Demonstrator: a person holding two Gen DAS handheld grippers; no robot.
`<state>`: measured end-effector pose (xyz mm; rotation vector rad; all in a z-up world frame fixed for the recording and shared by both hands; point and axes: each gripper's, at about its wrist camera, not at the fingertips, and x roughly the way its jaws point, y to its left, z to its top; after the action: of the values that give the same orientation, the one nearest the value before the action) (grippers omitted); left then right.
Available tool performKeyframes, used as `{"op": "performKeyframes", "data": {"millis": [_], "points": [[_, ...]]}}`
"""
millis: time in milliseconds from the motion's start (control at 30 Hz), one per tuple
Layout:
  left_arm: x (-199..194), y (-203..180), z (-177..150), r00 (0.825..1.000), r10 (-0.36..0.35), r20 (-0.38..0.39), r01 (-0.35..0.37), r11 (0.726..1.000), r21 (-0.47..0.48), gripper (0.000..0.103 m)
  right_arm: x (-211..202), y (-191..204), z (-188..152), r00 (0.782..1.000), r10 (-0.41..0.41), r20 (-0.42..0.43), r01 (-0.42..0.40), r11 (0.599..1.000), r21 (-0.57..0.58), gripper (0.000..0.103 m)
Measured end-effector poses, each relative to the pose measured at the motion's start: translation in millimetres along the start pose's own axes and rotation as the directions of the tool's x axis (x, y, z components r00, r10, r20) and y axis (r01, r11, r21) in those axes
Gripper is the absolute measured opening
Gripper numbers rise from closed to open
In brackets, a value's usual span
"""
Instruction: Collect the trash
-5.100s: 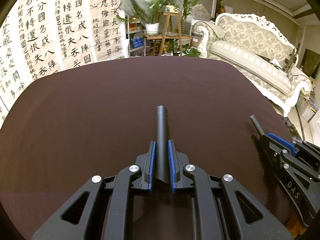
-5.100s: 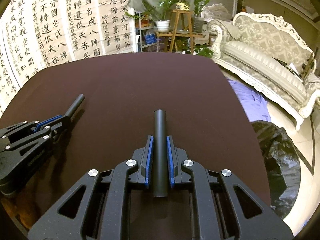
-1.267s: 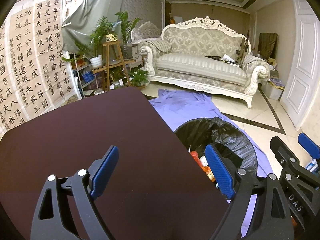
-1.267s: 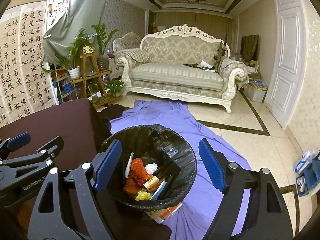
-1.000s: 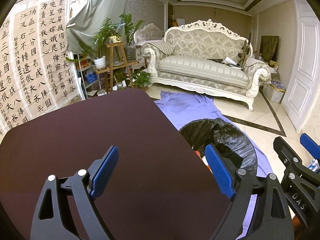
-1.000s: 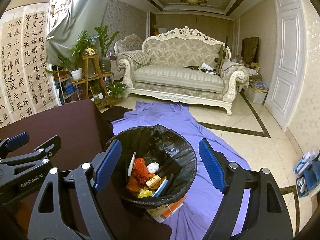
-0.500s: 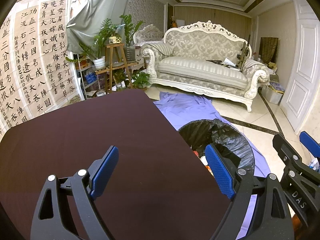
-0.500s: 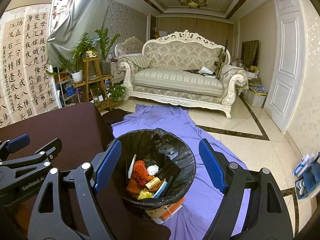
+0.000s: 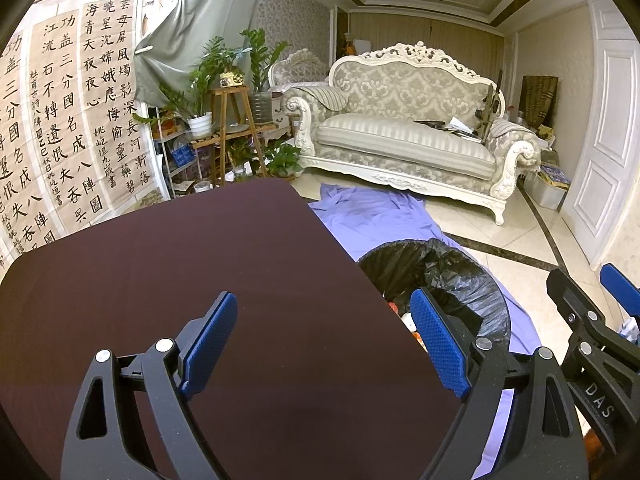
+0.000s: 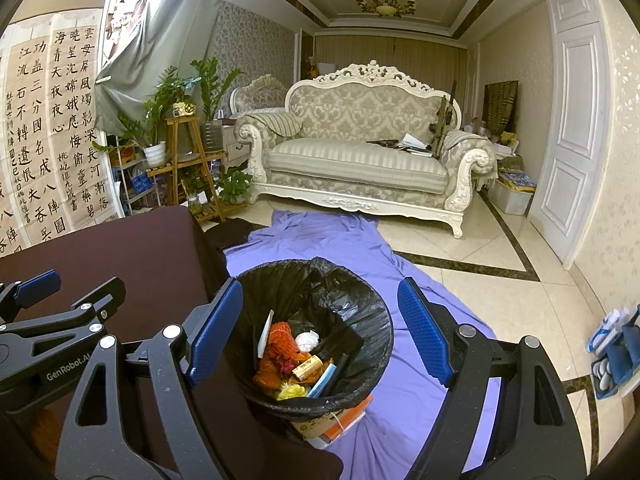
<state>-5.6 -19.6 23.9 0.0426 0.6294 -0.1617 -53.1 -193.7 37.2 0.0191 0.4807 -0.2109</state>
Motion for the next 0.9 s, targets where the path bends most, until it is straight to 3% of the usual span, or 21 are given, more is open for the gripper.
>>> {"op": "performKeyframes", "data": {"millis": [900], "points": [[-2.0, -4.0, 0.6, 1.000, -0.004, 0.001, 0.004, 1.000, -0.002, 0.085, 0.5, -0.3, -0.9, 1.000, 0.000, 0.000, 0.000, 1.000, 0.000, 0.078]]}}
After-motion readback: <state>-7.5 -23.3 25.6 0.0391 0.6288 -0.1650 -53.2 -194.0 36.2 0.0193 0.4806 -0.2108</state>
